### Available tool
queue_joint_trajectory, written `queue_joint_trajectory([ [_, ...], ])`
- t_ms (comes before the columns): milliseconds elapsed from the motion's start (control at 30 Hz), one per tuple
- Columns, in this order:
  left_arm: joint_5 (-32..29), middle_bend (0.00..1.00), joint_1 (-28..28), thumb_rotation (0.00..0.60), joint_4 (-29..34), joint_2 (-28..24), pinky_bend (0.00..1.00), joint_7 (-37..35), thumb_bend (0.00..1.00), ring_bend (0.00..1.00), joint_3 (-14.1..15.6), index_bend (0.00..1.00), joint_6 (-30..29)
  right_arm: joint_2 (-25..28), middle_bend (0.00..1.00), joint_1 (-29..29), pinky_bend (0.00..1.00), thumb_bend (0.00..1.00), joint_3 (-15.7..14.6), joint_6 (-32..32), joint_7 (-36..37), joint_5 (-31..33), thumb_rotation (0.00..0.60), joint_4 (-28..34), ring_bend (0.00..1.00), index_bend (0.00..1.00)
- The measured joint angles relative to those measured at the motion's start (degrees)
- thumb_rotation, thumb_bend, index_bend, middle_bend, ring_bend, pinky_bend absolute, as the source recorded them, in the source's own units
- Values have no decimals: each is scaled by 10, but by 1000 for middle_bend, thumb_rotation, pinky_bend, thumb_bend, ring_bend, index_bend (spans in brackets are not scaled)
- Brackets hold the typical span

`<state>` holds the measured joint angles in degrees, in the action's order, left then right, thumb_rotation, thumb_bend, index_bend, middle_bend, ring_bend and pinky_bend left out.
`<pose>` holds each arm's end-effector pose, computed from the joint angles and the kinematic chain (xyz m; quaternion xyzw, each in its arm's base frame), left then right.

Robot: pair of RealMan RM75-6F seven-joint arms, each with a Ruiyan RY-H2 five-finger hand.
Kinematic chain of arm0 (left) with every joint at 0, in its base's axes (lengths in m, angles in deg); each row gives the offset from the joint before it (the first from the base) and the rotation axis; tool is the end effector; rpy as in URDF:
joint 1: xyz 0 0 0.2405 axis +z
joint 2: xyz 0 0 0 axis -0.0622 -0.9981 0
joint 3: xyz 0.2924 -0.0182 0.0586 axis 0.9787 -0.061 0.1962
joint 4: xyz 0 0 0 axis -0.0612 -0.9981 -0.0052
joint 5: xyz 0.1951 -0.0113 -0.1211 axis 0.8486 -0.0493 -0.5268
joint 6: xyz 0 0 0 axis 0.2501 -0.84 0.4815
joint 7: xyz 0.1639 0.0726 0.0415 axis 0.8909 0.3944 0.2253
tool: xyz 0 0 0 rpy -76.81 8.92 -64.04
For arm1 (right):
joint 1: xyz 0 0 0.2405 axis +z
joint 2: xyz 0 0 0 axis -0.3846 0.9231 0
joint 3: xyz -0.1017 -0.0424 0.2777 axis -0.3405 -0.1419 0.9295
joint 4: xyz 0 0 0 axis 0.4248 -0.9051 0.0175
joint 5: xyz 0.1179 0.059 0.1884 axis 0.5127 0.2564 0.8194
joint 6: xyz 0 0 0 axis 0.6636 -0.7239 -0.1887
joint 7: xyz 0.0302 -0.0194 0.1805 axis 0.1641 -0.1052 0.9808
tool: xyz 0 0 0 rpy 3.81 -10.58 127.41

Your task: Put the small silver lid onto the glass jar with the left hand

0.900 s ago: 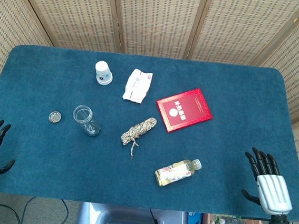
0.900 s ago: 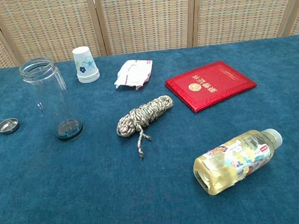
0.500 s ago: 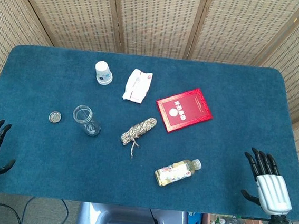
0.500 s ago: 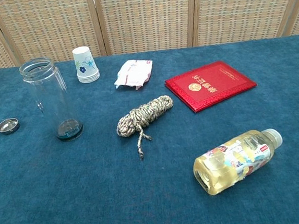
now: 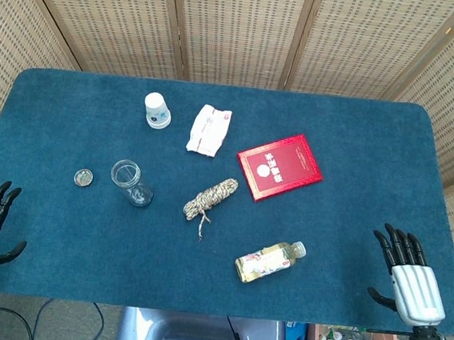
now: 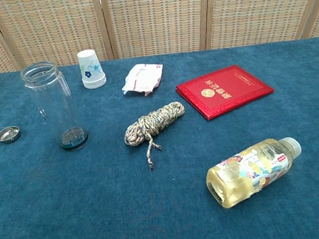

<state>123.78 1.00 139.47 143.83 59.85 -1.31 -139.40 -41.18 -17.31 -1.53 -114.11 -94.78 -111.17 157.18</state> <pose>-0.3396 0.2034 0.1446 -0.6126 -0.3660 -0.3717 0.5938 -0.3161 -0.2181 0.1399 0.6416 -0.3656 0.3758 0.5599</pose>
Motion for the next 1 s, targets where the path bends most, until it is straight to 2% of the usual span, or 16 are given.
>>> queue_joint_trajectory([
  [133,-3,0,-7,600,0,-4,0,-9,258,0,-6,15,4,-1,0,1,46,20,-1,3,-2,1,600,-1,0,81],
  [233,-14,0,-17,600,2,-14,0,-19,258,0,-17,124,18,-3,0,2,46,19,-1,7,-5,3,600,-3,0,81],
  [433,-45,0,-58,600,13,-56,0,-29,258,0,-47,280,70,-7,0,4,45,19,0,11,-15,7,600,-3,0,81],
  [700,-90,0,-113,600,14,-71,0,-16,258,0,-79,341,137,-10,0,6,45,19,1,18,-17,14,600,-6,0,81],
  [1000,-157,0,-173,600,-37,-39,0,8,301,0,-101,400,213,-15,0,12,46,19,2,30,-16,24,600,-13,0,81],
])
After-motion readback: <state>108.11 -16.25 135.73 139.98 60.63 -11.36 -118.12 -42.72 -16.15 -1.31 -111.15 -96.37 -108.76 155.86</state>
